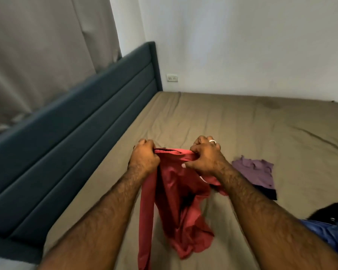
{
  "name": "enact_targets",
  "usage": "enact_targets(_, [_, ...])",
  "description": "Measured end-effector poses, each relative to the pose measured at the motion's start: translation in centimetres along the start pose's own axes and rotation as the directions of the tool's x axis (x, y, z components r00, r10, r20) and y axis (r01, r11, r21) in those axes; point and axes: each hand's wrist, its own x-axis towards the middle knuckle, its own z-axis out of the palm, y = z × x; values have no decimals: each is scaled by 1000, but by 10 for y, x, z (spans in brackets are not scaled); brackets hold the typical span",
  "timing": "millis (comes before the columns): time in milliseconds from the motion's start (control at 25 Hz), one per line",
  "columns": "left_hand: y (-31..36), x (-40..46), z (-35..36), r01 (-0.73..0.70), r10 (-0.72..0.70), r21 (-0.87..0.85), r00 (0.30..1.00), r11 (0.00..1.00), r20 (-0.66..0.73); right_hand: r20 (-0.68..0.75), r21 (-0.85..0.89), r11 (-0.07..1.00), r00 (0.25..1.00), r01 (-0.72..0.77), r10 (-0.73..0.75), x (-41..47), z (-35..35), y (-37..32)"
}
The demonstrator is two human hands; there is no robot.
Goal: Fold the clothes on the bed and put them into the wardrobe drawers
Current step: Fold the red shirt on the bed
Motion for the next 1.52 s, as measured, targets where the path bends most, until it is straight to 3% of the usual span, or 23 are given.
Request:
enact_targets(40, [10, 1, -6, 46, -46, 0, 999, 999, 22, 35, 148, 989, 999, -21, 16, -5, -19, -2])
enact_targets(120, [50, -7, -29, 109, -100, -200, 994, 974, 53, 96, 494, 866, 995, -77, 34, -29, -67, 0])
enact_targets(200, [78, -10, -54, 131, -91, -391, 989, 911, 118, 101, 613, 781, 992, -119, 72, -45, -99, 9])
enact_targets(240, [97, -15, -74, 98, -34, -409, 987, 907, 160, 84, 602, 789, 992, -127, 95, -62, -122, 14])
enact_targets(320, [117, -10, -105, -27, 108, -298, 960, 954, 257, 110, 566, 808, 986, -165, 124, -75, -142, 24])
enact_targets(400, [142, -10, -133, -195, 196, -38, 921, 980, 338, 141, 531, 820, 976, -214, 164, -91, -160, 25])
enact_targets(480, [169, -10, -149, -311, 219, 217, 906, 925, 362, 158, 506, 822, 965, -260, 208, -97, -169, 22])
enact_targets(560, [189, -16, -153, -318, 197, 361, 922, 877, 333, 161, 410, 868, 959, -280, 233, -102, -175, 17])
enact_targets(640, [198, -23, -153, -267, 154, 446, 949, 854, 274, 39, 260, 933, 968, -250, 248, -102, -180, 16])
enact_targets(720, [198, -27, -148, -215, 118, 440, 964, 872, 236, -201, 195, 957, 946, -216, 255, -109, -185, 12])
enact_targets(800, [196, -28, -145, -155, 90, 393, 980, 906, 178, -309, 153, 976, 931, -152, 194, -115, -192, 7])
enact_targets(960, [176, -4, -145, 90, -97, 86, 993, 992, 71, 44, 18, 981, 980, -193, 192, -128, -192, -17])
enact_targets(1040, [156, 9, -140, 255, -230, -181, 962, 950, 148, 97, 104, 980, 983, -169, 159, -133, -182, -32])
enact_targets(1120, [128, 27, -133, 352, -290, -482, 936, 803, 201, 133, 240, 965, 988, -108, 78, -133, -157, -53])
enact_targets(1240, [94, 58, -126, 218, -299, -650, 954, 728, -14, 227, 428, 899, 974, -91, -9, -120, -109, -90])
enact_targets(1400, [107, 53, -172, -14, -180, -552, 938, 834, -296, 178, 678, 727, 984, -106, -22, -98, -66, -119])
enact_targets(1520, [124, 63, -162, -142, 15, -414, 956, 899, -294, 159, 765, 628, 987, -139, 25, -112, -59, -114])
